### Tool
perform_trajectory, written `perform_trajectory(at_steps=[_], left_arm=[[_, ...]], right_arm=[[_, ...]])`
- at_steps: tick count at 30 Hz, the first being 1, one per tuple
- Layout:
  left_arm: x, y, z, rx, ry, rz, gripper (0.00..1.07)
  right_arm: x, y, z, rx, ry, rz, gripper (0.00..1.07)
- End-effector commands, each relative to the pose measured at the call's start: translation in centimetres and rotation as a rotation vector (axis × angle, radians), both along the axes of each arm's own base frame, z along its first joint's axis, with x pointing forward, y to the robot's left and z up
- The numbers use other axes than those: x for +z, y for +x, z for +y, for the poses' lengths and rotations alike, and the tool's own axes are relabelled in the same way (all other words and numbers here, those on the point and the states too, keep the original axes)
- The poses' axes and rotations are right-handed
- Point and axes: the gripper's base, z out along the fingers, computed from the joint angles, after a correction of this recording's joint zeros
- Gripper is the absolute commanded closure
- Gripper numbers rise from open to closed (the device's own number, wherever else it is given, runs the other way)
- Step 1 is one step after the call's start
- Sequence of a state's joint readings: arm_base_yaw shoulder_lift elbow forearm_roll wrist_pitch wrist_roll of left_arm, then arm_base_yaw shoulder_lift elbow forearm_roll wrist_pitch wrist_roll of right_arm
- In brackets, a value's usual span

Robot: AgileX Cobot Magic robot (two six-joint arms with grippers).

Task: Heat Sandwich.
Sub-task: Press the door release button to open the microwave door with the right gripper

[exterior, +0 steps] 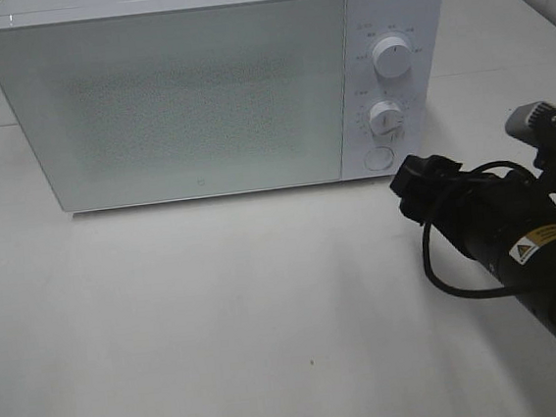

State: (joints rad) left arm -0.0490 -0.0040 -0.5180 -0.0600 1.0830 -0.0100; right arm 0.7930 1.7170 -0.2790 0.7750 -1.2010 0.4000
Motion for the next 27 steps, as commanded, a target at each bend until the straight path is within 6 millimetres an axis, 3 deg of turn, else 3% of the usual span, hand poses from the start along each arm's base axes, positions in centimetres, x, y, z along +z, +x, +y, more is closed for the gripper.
perform_trajectory(at_steps=[1,7,8,12,16,19,20,21,23,27], left_arm=[[0.07,-0.21,-0.06,-0.001,-0.009,-0.029,0.06],[0.07,-0.21,-0.06,-0.001,-0.009,-0.029,0.06],[0.07,-0.21,-0.06,-0.001,-0.009,-0.029,0.06],[0.07,-0.21,-0.06,-0.001,-0.009,-0.029,0.06],[0.07,-0.21,-0.06,-0.001,-0.009,-0.029,0.06],[0.07,-0.21,-0.06,-0.001,-0.009,-0.029,0.06],[0.07,-0.21,-0.06,-0.001,-0.009,-0.029,0.06],[0.07,-0.21,-0.06,-0.001,-0.009,-0.029,0.06],[0.07,-0.21,-0.06,-0.001,-0.009,-0.029,0.06],[0.07,-0.21,-0.06,-0.001,-0.009,-0.029,0.06]], right_arm=[[0.29,0.15,0.17,-0.075,0.261,0.002,0.32],[0.24,0.13,0.18,-0.168,0.561,0.033,0.35],[0.24,0.13,0.18,-0.204,0.675,0.042,0.36],[0.24,0.13,0.18,-0.245,0.808,0.054,0.42],[0.22,0.12,0.2,-0.277,0.914,0.065,0.54],[0.22,0.12,0.2,-0.284,0.938,0.068,0.76],[0.22,0.12,0.2,-0.284,0.938,0.068,0.76],[0.19,0.11,0.21,-0.285,0.937,0.071,0.89],[0.12,0.09,0.22,-0.288,0.936,0.079,1.03],[-0.17,-0.01,0.26,-0.299,0.931,0.112,1.07]])
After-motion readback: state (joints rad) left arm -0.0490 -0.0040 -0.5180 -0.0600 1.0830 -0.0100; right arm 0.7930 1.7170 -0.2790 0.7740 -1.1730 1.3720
